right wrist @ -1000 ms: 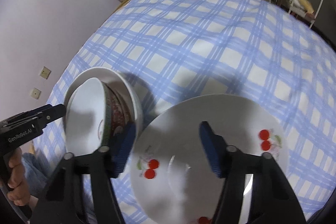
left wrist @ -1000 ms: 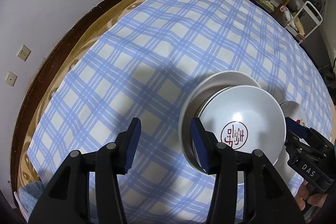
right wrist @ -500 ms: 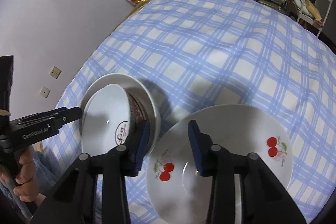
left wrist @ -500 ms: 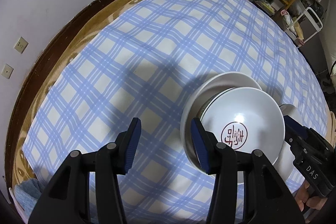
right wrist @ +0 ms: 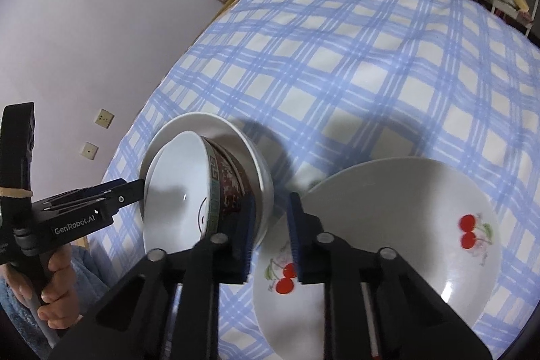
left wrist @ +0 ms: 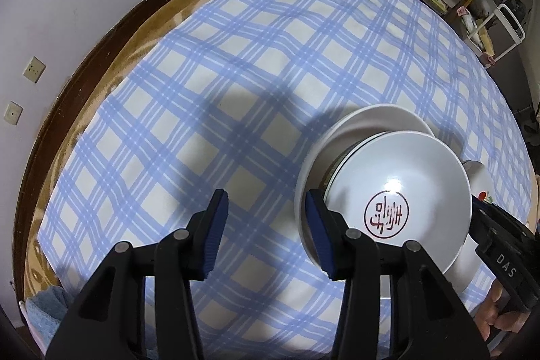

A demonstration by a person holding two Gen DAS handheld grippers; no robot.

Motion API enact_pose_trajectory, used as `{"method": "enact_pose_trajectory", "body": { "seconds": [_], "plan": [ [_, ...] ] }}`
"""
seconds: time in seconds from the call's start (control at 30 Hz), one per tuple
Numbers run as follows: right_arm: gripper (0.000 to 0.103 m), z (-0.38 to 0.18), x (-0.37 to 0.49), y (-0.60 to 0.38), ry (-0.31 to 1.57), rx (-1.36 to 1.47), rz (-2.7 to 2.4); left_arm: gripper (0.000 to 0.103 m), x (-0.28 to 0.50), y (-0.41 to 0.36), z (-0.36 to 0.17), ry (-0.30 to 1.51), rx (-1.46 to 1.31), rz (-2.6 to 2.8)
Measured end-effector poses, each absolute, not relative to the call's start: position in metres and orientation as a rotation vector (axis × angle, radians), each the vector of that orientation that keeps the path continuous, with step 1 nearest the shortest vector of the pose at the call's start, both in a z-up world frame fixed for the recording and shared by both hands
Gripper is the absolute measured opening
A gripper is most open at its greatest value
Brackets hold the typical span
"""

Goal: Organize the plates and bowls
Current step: 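Close both grippers on the rim of the nested bowl stack, then lift the bowl stack with both grippers and lower it onto the cherry plates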

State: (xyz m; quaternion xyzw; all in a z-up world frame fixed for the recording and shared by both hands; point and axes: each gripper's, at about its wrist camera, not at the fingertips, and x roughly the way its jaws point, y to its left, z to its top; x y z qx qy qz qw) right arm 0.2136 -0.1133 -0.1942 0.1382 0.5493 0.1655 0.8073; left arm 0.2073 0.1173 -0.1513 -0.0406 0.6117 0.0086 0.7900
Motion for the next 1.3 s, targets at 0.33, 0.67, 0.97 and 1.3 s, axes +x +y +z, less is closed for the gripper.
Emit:
{"method": "enact_pose_trajectory", "body": {
  "seconds": [0.33, 0.67, 0.97, 1.3],
  "plan": [
    [0.011, -0.203, 0.227, -0.105, 1.222, 0.310, 0.359, 0.016, 0.214, 0.109, -0.162, 1.343, -0.071, -0.042],
    [0.013, -0.205, 0.231, -0.102, 1.237, 0.338, 0.342, 0.015, 0.219, 0.125, -0.174, 1.386, -0.203, -0.071],
    [0.013, -0.205, 0.231, -0.101, 1.240, 0.357, 0.321, 0.016, 0.221, 0.127, -0.176, 1.406, -0.222, -0.059],
    [0.013, -0.199, 0.229, -0.103, 1.247, 0.382, 0.315, 0.001, 0.221, 0.116, -0.159, 1.389, -0.169, -0.065]
  ]
}}
